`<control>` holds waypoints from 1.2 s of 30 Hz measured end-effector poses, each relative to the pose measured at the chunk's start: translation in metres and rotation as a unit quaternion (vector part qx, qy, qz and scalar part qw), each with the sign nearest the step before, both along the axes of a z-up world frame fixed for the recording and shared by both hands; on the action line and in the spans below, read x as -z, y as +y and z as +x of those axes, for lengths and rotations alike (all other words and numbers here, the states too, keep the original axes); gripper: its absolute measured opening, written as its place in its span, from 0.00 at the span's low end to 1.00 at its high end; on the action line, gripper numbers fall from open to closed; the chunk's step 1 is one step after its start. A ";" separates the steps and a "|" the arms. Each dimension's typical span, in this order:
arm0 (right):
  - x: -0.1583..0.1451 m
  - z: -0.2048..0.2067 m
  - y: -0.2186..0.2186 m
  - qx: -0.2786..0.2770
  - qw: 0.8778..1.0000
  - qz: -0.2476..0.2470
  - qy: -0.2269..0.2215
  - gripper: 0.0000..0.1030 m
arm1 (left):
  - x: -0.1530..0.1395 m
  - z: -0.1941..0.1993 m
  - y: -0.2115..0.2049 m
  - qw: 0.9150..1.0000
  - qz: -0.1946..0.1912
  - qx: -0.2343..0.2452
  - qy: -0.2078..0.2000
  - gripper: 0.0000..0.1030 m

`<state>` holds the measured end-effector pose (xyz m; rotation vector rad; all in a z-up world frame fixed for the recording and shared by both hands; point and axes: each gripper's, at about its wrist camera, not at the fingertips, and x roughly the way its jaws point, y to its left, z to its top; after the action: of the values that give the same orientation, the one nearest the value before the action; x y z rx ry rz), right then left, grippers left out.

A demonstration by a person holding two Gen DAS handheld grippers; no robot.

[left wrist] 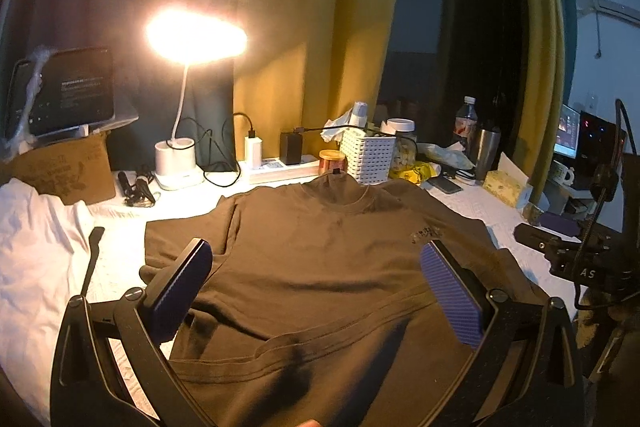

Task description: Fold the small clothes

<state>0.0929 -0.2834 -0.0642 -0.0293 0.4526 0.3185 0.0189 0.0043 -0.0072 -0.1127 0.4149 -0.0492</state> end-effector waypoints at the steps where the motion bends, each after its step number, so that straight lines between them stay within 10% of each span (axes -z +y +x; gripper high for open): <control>1: 0.000 0.003 -0.003 0.002 1.000 0.000 0.003 0.74 | 0.001 0.004 0.001 1.000 0.000 -0.003 0.003 0.99; 36: 0.023 0.187 -0.056 0.010 0.993 -0.008 0.117 0.74 | 0.020 0.139 -0.002 0.994 0.007 -0.039 0.106 0.99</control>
<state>0.2802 -0.3398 -0.0876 -0.0024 0.6878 0.2992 0.1576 0.0027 -0.0274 -0.1203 0.6227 0.0439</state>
